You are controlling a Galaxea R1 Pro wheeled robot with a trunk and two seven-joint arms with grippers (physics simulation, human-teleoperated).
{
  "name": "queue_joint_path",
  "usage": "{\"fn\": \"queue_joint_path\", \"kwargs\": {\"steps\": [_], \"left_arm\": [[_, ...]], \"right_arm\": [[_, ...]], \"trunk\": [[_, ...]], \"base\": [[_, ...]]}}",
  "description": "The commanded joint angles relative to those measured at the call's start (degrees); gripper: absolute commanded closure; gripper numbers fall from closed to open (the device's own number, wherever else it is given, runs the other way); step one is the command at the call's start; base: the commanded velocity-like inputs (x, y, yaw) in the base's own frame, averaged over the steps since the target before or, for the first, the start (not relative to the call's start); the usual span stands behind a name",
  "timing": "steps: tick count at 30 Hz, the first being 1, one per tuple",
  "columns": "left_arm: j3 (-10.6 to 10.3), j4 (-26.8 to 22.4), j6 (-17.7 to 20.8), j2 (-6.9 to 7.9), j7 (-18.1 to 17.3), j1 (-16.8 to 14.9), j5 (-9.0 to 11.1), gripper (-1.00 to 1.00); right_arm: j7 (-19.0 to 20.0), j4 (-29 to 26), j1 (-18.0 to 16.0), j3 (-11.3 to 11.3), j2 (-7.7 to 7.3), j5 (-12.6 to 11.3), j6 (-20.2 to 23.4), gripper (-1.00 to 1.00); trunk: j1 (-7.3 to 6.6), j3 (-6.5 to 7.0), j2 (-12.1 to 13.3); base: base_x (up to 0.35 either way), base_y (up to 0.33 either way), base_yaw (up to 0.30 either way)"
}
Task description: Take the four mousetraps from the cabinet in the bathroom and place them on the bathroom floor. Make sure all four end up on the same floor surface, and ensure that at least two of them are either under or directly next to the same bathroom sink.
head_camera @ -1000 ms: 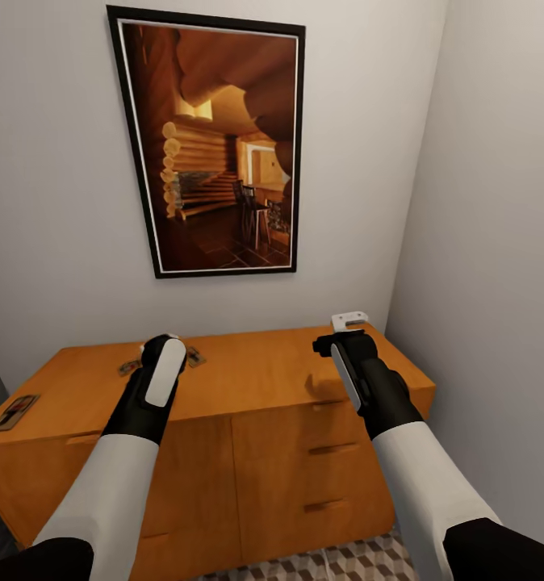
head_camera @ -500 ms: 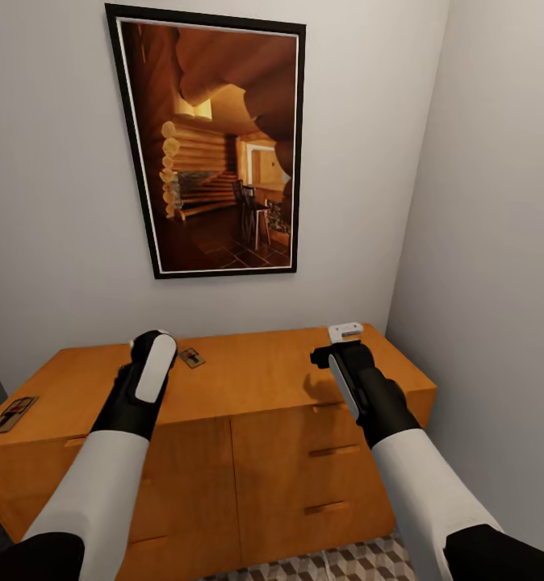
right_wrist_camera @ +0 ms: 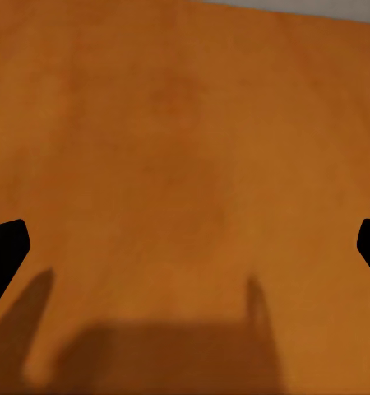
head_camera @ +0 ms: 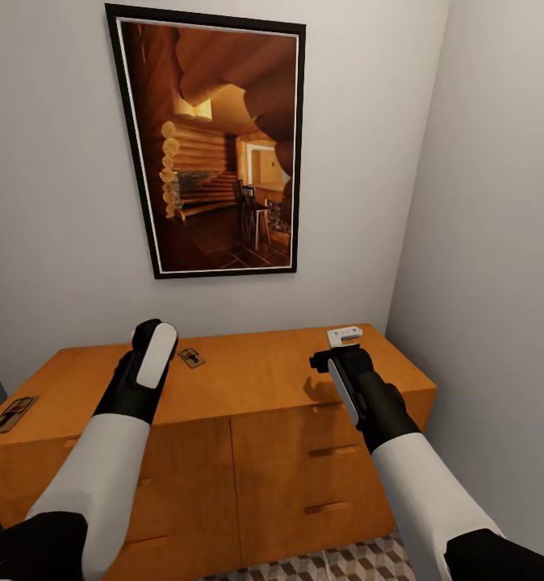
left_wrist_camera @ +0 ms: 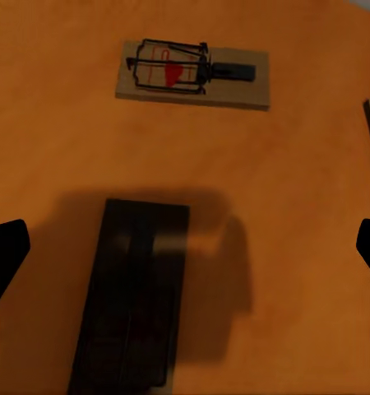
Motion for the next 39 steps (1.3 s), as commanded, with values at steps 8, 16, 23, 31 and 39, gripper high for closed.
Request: {"fn": "queue_joint_path", "kwargs": {"steps": [8, 16, 23, 31, 39], "left_arm": [[0.1, 2.5, 2.9, -0.63, 2.3, -2.6, 1.1, -1.00], [0.1, 5.1, 5.4, -0.94, 3.1, -5.2, 3.3, -1.00], [0.3, 7.3, 7.7, -0.55, 3.3, -7.5, 4.0, -1.00], [2.2, 9.9, 10.3, 1.13, 3.3, -10.0, 4.2, -1.00], [7.0, 63.3, 11.8, 2.65, 3.3, -28.5, 4.1, -1.00]], "right_arm": [[0.0, -0.1, 0.0, 0.1, -0.03, 0.4, 0.4, -1.00], [0.0, -0.1, 0.0, 0.1, -0.03, 0.4, 0.4, -1.00], [0.0, -0.1, 0.0, 0.1, 0.01, 0.4, 0.4, -1.00], [-0.1, -0.1, 0.0, 0.1, 0.05, 0.4, 0.4, -1.00], [-0.1, -0.1, 0.0, 0.1, 0.06, 0.4, 0.4, -1.00]], "trunk": [[0.00, -0.07, 0.0], [0.00, -0.07, 0.0], [0.00, -0.07, 0.0], [0.00, -0.07, 0.0], [0.00, -0.07, 0.0]], "base": [[0.000, 0.000, 0.000], [0.000, 0.000, 0.000], [0.000, 0.000, 0.000], [0.000, 0.000, 0.000], [0.000, 0.000, 0.000]]}}
